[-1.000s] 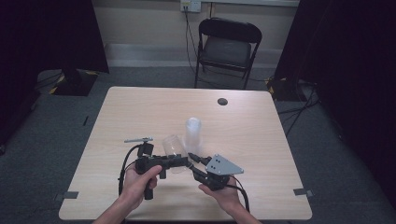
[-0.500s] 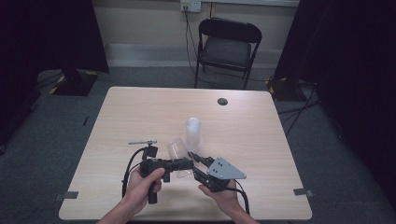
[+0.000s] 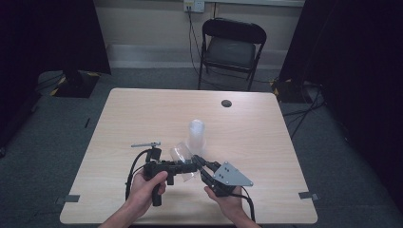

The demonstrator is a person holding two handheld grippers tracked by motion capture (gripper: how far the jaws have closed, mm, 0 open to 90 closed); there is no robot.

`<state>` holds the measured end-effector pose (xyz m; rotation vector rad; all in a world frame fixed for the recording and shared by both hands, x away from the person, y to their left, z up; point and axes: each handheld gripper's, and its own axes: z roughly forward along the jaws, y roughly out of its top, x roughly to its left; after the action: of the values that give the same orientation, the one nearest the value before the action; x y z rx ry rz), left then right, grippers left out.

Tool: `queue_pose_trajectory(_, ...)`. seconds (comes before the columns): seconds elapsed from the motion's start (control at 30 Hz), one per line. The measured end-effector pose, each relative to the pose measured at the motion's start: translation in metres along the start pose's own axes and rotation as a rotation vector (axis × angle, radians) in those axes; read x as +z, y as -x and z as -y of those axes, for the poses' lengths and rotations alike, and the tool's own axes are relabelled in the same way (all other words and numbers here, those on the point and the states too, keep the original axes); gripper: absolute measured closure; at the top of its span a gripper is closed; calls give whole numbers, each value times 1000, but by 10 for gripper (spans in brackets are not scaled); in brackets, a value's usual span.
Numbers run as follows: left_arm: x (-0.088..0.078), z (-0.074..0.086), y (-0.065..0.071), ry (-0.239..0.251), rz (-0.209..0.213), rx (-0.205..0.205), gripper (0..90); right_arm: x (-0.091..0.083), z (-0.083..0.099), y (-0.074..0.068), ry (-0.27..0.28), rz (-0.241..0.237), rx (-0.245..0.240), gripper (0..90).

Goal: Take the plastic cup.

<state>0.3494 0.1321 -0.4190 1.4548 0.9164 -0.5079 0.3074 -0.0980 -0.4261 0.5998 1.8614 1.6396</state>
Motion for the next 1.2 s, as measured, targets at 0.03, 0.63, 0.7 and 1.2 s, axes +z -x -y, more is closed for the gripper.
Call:
queue_pose_trajectory(0.03,0,0,-1,2,-4,4,199,0,0,0,0,-1,-2,863)
queue_pose_trajectory(0.63,-14,-10,-10,64,-50,52,155,-4,0,2,-53,-16,20,892)
queue_pose_trajectory(0.7,-15,-10,-10,65,-55,58,155,-4,0,3,-62,-23,27,892)
queue_pose_trajectory(1.2,-20,-12,-5,80,-158,192,158,-5,0,11,-161,-115,91,896)
